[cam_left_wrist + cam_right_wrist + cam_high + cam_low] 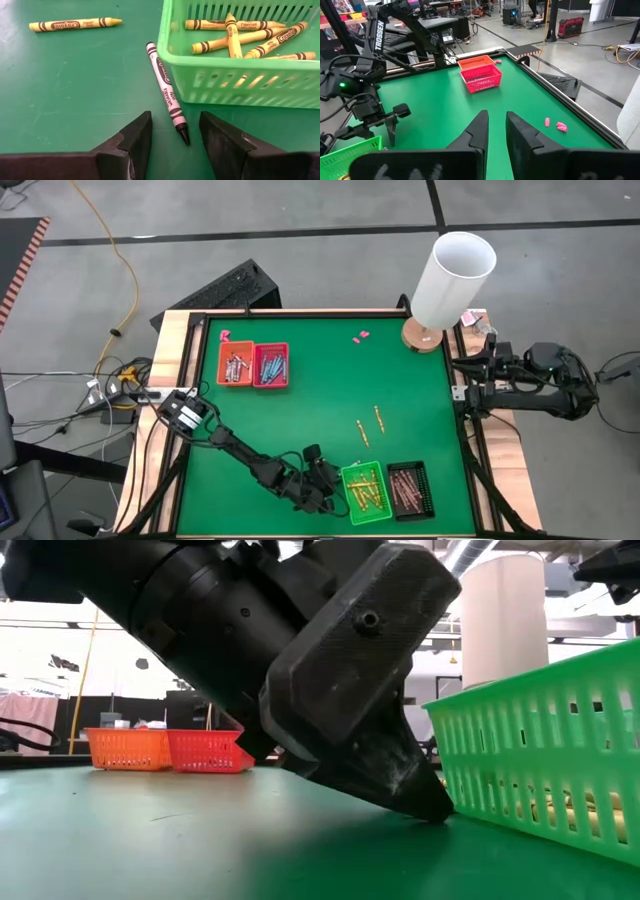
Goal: Sort crayons
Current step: Put the black crayon into the orange bin
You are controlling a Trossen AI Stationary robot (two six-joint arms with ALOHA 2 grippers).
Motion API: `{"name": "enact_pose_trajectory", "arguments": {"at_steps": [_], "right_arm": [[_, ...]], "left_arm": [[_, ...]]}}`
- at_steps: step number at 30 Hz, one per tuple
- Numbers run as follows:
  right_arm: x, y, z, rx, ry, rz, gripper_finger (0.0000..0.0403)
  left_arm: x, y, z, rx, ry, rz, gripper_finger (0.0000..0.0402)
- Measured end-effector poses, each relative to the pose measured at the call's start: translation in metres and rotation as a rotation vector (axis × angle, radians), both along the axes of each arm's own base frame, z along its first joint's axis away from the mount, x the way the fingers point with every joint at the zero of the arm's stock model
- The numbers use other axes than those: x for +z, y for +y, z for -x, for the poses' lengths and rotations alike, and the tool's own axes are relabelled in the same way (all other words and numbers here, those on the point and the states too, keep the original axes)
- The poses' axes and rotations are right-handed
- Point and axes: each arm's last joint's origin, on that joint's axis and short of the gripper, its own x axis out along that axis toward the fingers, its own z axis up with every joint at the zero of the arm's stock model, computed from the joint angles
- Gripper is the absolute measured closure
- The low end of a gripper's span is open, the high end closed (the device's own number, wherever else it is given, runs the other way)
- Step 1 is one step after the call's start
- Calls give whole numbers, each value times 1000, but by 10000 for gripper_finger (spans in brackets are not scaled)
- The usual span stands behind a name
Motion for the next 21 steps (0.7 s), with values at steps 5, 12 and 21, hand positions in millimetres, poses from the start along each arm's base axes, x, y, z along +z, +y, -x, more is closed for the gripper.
{"name": "enact_pose_trajectory", "arguments": {"at_steps": [5, 12, 21], "right_arm": [[0, 0, 0, 0, 2, 0, 335], [0, 0, 0, 0, 1, 0, 335], [0, 0, 0, 0, 1, 0, 335]], "left_arm": [[-4, 5, 1, 42, 43, 47, 255], [-7, 10, 1, 81, 65, 81, 345], [-7, 10, 1, 79, 67, 79, 390]]}}
